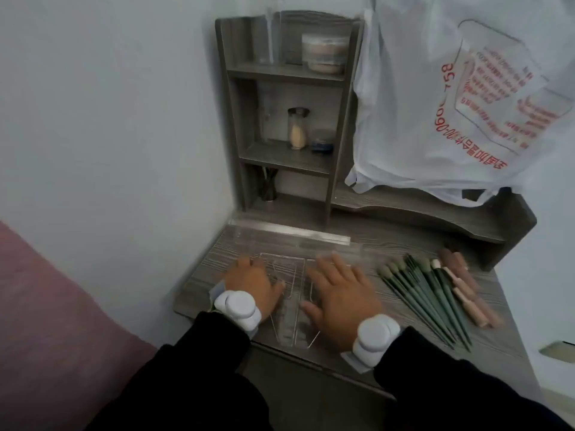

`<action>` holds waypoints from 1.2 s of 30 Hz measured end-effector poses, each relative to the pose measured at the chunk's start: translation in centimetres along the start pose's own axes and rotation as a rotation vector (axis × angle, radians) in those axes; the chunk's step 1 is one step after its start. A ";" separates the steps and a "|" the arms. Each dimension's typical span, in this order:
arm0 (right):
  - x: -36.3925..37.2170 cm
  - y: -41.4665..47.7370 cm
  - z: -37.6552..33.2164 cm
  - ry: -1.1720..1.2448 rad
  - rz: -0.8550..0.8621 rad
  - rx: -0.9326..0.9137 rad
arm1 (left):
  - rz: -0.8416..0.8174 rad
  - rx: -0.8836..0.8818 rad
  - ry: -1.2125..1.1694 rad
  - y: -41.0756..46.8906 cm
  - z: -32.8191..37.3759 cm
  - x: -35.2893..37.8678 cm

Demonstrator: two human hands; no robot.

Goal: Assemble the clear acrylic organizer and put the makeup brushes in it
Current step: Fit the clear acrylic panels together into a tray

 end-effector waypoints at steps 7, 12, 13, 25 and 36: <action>2.5 1.0 -3.4 -0.008 -0.016 -0.109 | -0.079 -0.099 -0.115 1.6 0.1 0.4; 3.7 1.0 -3.5 0.038 0.040 -0.106 | -0.121 -0.160 -0.320 3.3 -0.7 1.4; 4.0 0.9 -3.5 0.038 0.048 -0.101 | -0.136 -0.169 -0.352 3.6 -0.7 1.8; 5.1 0.4 -3.6 0.061 0.157 -0.134 | -0.197 -0.229 -0.550 4.8 -0.7 1.8; 4.3 0.5 -2.8 0.232 0.093 -0.246 | -0.019 -0.084 -0.947 3.5 0.4 1.5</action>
Point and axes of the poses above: each hand's wrist, its own y-axis towards the middle knuckle, its own x-axis out of the palm, z = x × y, the point moved 5 cm from there along y, towards the middle knuckle, and after that the axes turned 2 degrees about -x, right-handed, at the moved point
